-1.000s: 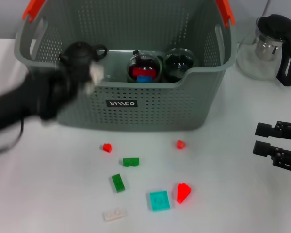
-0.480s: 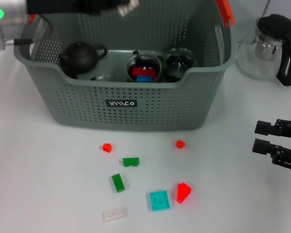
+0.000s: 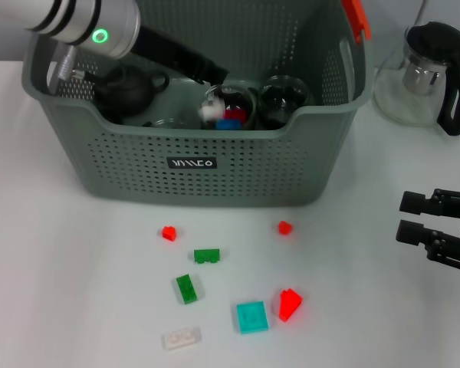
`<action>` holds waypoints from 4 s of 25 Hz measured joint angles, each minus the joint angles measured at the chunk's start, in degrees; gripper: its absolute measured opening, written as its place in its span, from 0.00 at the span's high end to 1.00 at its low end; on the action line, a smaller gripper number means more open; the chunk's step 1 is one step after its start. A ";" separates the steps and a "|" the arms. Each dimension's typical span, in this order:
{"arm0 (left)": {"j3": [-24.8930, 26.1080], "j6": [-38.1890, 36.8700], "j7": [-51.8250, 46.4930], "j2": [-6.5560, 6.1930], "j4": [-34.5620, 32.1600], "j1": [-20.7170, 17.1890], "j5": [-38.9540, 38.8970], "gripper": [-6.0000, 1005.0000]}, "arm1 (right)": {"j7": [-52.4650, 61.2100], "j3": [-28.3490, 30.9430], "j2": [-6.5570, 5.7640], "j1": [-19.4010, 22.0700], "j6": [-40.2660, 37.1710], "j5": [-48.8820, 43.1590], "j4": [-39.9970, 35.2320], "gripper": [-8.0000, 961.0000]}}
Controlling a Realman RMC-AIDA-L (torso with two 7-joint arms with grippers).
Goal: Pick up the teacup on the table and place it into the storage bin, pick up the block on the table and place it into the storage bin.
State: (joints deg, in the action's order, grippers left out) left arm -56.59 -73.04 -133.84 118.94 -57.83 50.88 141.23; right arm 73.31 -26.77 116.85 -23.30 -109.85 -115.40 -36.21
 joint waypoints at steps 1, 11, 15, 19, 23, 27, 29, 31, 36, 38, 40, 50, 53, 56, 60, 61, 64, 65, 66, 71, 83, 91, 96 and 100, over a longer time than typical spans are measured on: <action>-0.01 0.25 0.16 0.43 -0.39 -0.22 0.10 0.82 | 0.00 -0.01 0.00 0.02 0.00 0.00 0.00 0.48; 8.91 -8.21 12.13 3.89 -15.72 -16.87 -29.46 0.56 | -0.02 0.01 0.06 0.37 0.17 0.00 0.03 0.48; 16.76 -22.27 22.57 3.23 -8.30 -22.05 -42.92 0.48 | -0.02 0.18 0.13 0.53 0.21 0.00 0.00 0.48; 24.47 -34.26 35.31 2.96 -1.42 -24.85 -39.24 0.48 | -0.01 0.30 0.11 0.53 0.28 0.00 0.05 0.48; 23.55 -35.94 52.09 5.39 -0.93 -30.93 -30.26 0.48 | 0.01 0.37 0.15 0.41 0.31 0.00 -0.01 0.48; 25.48 -36.18 70.89 5.75 6.93 -33.90 -26.41 0.47 | 0.02 0.31 0.10 0.33 0.55 0.00 0.22 0.48; 27.84 -35.20 76.33 5.77 11.03 -34.34 -24.87 0.47 | 0.11 0.20 0.11 0.34 0.62 0.00 0.14 0.48; 28.34 -33.14 79.01 5.78 13.33 -34.40 -22.29 0.47 | 0.24 0.28 0.09 0.31 0.66 0.00 0.15 0.48; 26.63 -27.29 79.69 5.73 17.33 -32.53 -16.93 0.47 | 0.33 0.39 -0.14 0.14 0.74 0.00 0.31 0.48; 26.14 -25.42 79.44 5.60 18.78 -31.68 -16.15 0.47 | 0.34 0.34 -0.16 0.05 0.79 0.00 0.21 0.48; 26.02 -24.71 79.27 5.49 19.45 -31.10 -16.09 0.46 | 0.34 0.22 -0.16 0.00 0.79 0.00 0.11 0.48; 26.01 -24.60 78.53 5.37 18.60 -30.44 -15.59 0.46 | 0.14 0.13 -0.12 0.56 1.58 -0.54 0.06 0.48; 26.00 -24.56 78.49 5.37 17.60 -30.65 -15.24 0.46 | 0.29 0.27 -0.11 0.60 1.58 -0.63 0.05 0.48; 25.76 -23.80 78.47 5.39 16.81 -30.66 -13.34 0.46 | 0.34 0.35 -0.13 0.61 1.58 -0.64 0.05 0.48; 23.61 -20.40 78.11 5.60 16.80 -30.31 -10.56 0.46 | 0.60 0.47 -0.07 0.60 1.58 -0.64 0.07 0.48; 22.98 -19.30 78.09 5.68 16.98 -30.27 -10.44 0.46 | 0.68 0.47 -0.03 0.55 1.59 -0.64 0.08 0.48; 22.06 -15.69 78.23 5.79 18.19 -30.03 -11.02 0.46 | 0.74 0.45 0.15 0.43 1.72 -0.63 0.08 0.48; 22.05 -14.72 78.27 5.79 18.77 -29.80 -11.39 0.46 | 0.76 0.38 0.15 0.41 1.74 -0.63 0.14 0.48; 22.04 -13.85 78.33 5.79 19.42 -29.57 -11.73 0.46 | 0.76 0.27 0.15 0.40 1.77 -0.63 0.17 0.48; 22.04 -10.87 80.59 5.78 21.96 -28.60 -12.48 0.46 | 0.77 0.16 0.12 0.53 1.87 -0.61 0.11 0.48; 22.07 -10.47 81.98 5.87 24.07 -28.69 -13.50 0.42 | 0.78 0.11 -0.07 0.59 1.53 -0.61 0.06 0.48; 21.92 -9.26 82.07 5.87 24.67 -28.37 -12.97 0.38 | 0.92 0.07 -0.04 0.64 1.47 -0.62 0.01 0.48; 20.49 -7.28 82.10 5.87 25.12 -28.45 -13.03 0.38 | 0.94 0.06 -0.04 0.70 1.46 -0.61 0.00 0.48; 20.84 -7.20 82.12 5.87 25.30 -28.36 -13.45 0.38 | 0.95 0.01 -0.04 0.71 1.46 -0.61 0.00 0.48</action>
State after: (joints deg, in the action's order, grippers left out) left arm -35.76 -80.24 -51.72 124.81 -32.53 22.52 127.78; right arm 74.27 -26.76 116.81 -22.59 -108.39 -116.01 -36.21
